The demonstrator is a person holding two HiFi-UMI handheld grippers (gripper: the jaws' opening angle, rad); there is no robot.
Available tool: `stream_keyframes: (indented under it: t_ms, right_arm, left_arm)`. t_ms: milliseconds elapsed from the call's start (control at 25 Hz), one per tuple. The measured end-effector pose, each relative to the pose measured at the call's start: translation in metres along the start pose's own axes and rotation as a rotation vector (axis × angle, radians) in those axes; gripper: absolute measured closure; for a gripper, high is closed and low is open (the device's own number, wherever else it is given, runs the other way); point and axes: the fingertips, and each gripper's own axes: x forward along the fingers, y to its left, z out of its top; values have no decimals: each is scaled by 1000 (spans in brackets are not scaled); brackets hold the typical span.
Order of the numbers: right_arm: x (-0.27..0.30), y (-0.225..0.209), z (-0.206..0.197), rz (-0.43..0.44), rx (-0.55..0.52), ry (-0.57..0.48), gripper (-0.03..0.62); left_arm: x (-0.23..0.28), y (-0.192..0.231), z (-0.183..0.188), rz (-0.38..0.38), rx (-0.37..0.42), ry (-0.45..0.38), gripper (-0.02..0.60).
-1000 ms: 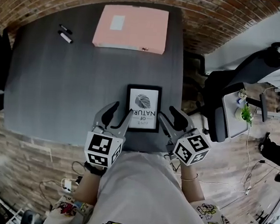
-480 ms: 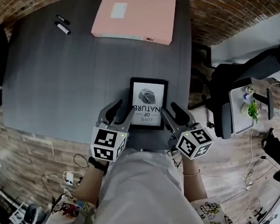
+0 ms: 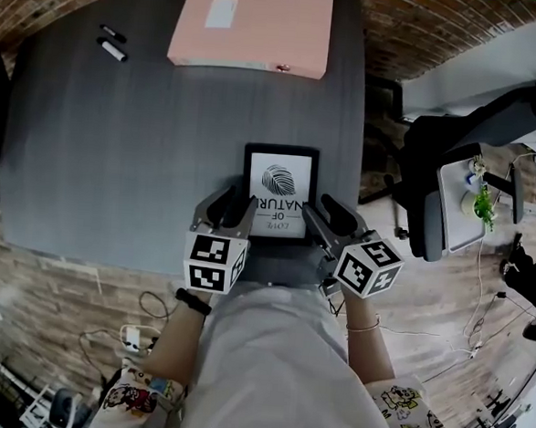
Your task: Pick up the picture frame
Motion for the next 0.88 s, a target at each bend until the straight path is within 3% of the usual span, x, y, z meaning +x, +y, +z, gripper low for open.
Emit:
stream_keyframes:
  t_ms: [880]
  right_arm:
    - [-1,-5,-1,-1,50,-2,393]
  left_arm:
    - [19,5,-11,36,-54,35,471]
